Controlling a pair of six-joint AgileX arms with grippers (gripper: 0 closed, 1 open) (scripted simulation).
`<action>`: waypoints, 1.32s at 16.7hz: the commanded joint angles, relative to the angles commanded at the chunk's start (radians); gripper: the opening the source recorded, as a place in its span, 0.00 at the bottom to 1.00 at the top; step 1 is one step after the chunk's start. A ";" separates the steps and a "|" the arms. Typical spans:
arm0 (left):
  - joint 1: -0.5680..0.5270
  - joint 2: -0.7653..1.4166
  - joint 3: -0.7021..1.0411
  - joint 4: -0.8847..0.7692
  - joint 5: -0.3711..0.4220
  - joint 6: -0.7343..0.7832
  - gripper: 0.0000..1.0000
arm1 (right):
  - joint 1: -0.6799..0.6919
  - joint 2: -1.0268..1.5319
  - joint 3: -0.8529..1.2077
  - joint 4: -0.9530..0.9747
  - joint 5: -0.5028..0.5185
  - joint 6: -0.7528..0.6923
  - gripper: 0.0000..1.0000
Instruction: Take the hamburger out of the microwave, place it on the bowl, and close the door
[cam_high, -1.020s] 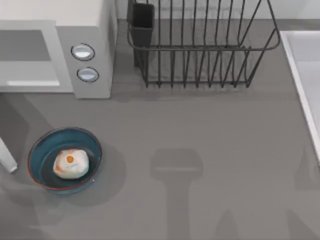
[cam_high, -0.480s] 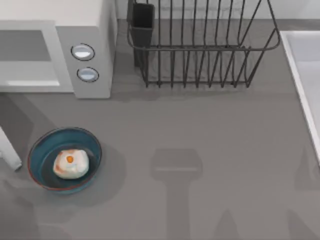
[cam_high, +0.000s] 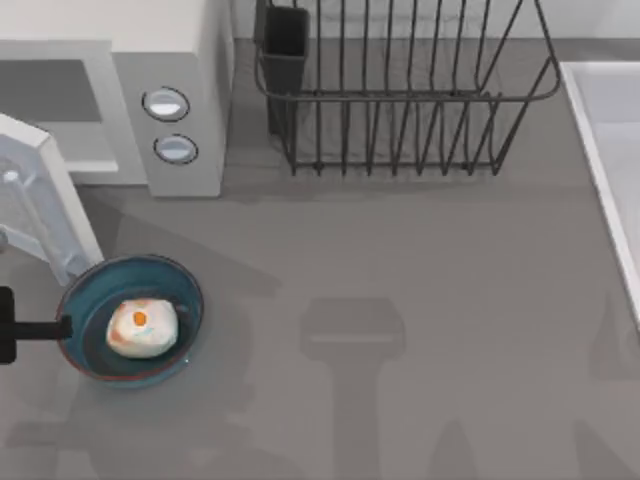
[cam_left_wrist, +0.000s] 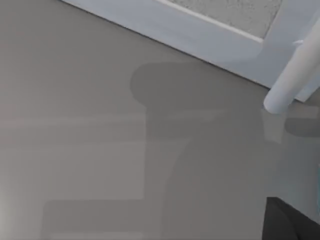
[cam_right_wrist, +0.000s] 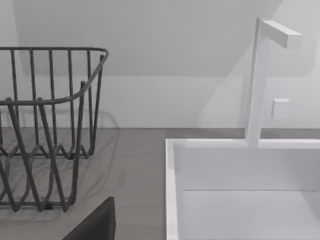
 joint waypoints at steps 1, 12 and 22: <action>-0.025 -0.012 -0.007 0.001 -0.022 -0.024 0.00 | 0.000 0.000 0.000 0.000 0.000 0.000 1.00; -0.043 0.158 0.101 0.075 -0.036 -0.040 0.00 | 0.000 0.000 0.000 0.000 0.000 0.000 1.00; -0.050 0.496 0.292 0.215 -0.038 -0.041 0.00 | 0.000 0.000 0.000 0.000 0.000 0.000 1.00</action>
